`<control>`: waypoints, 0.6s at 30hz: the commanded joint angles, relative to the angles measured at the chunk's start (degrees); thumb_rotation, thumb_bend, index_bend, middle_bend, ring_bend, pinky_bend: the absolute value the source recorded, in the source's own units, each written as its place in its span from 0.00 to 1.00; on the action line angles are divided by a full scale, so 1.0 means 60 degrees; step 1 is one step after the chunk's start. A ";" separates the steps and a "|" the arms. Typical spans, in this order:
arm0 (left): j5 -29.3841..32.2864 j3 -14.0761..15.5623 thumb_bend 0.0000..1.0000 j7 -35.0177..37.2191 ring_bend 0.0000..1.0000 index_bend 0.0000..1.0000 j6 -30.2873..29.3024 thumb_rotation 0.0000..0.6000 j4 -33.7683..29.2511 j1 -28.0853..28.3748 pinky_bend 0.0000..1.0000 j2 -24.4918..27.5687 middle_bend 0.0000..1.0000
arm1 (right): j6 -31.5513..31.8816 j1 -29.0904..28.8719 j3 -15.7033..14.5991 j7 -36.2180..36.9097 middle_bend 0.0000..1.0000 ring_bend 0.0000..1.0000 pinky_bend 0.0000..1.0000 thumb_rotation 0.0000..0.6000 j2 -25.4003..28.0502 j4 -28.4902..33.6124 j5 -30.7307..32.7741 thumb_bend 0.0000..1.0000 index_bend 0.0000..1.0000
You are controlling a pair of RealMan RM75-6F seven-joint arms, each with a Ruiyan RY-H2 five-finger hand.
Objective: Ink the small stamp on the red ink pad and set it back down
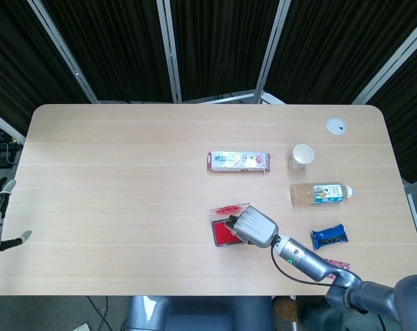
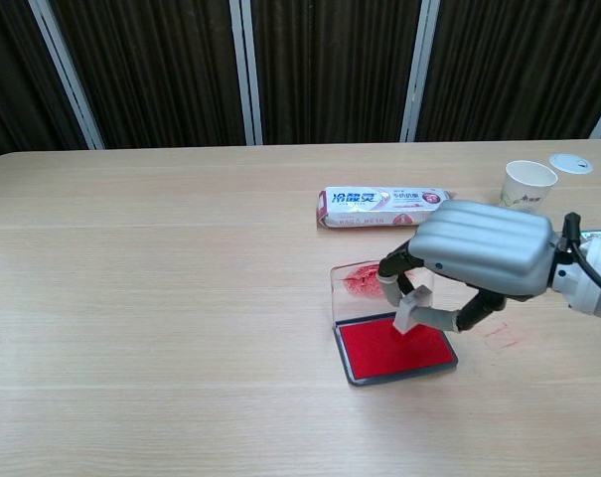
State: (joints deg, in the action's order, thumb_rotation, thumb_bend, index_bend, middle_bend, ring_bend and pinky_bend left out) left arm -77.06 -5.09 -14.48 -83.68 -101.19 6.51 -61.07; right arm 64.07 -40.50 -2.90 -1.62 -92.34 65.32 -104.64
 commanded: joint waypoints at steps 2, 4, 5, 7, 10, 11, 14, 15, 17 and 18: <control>0.0062 -0.0009 0.00 -0.0008 0.00 0.00 0.0052 1.00 0.0018 0.0020 0.00 -0.0007 0.00 | 0.0079 0.0015 -0.0073 -0.0043 0.56 0.81 1.00 1.00 -0.0437 -0.0593 0.0004 0.52 0.54; 0.0090 -0.0012 0.00 -0.0028 0.00 0.00 0.0080 1.00 0.0026 0.0033 0.00 -0.0014 0.00 | 0.0104 0.0028 -0.0079 0.0024 0.56 0.81 1.00 1.00 -0.0544 -0.0743 0.0046 0.52 0.54; 0.0100 -0.0013 0.00 -0.0037 0.00 0.00 0.0094 1.00 0.0030 0.0040 0.00 -0.0018 0.00 | 0.0118 0.0036 -0.0071 0.0057 0.56 0.81 1.00 1.00 -0.0586 -0.0792 0.0075 0.52 0.54; 0.0121 -0.0014 0.00 -0.0064 0.00 0.00 0.0111 1.00 0.0031 0.0050 0.00 -0.0029 0.00 | 0.0179 0.0065 -0.0033 0.0112 0.56 0.81 1.00 1.00 -0.0697 -0.0902 0.0151 0.52 0.54; 0.0157 -0.0024 0.00 -0.0108 0.00 0.00 0.0106 1.00 0.0027 0.0054 0.00 -0.0044 0.00 | 0.0257 0.0106 0.0001 0.0170 0.56 0.81 1.00 1.00 -0.0865 -0.1033 0.0244 0.52 0.54; 0.0165 -0.0022 0.00 -0.0121 0.00 0.00 0.0104 1.00 0.0026 0.0054 0.00 -0.0049 0.00 | 0.0283 0.0111 -0.0011 0.0155 0.56 0.81 1.00 1.00 -0.0921 -0.1098 0.0241 0.52 0.54; 0.0174 -0.0019 0.00 -0.0141 0.00 0.00 0.0109 1.00 0.0017 0.0057 0.00 -0.0055 0.00 | 0.0301 0.0117 -0.0063 0.0170 0.56 0.81 1.00 1.00 -0.1033 -0.1212 0.0234 0.52 0.54; 0.0177 -0.0017 0.00 -0.0156 0.00 0.00 0.0111 1.00 0.0020 0.0060 0.00 -0.0058 0.00 | 0.0284 0.0117 -0.0090 0.0181 0.56 0.81 1.00 1.00 -0.1069 -0.1248 0.0238 0.52 0.54; 0.0185 -0.0012 0.00 -0.0171 0.00 0.00 0.0118 1.00 0.0018 0.0063 0.00 -0.0062 0.00 | 0.0260 0.0110 -0.0126 0.0188 0.56 0.81 1.00 1.00 -0.1126 -0.1316 0.0248 0.52 0.54; 0.0187 -0.0012 0.00 -0.0172 0.00 0.00 0.0119 1.00 0.0018 0.0064 0.00 -0.0061 0.00 | 0.0250 0.0112 -0.0135 0.0200 0.56 0.81 1.00 1.00 -0.1149 -0.1342 0.0267 0.52 0.54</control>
State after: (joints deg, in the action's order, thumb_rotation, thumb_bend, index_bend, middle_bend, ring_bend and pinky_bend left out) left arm -75.94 -5.16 -15.51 -82.97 -101.08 6.89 -61.43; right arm 65.61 -39.83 -3.66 -0.47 -99.18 57.33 -103.08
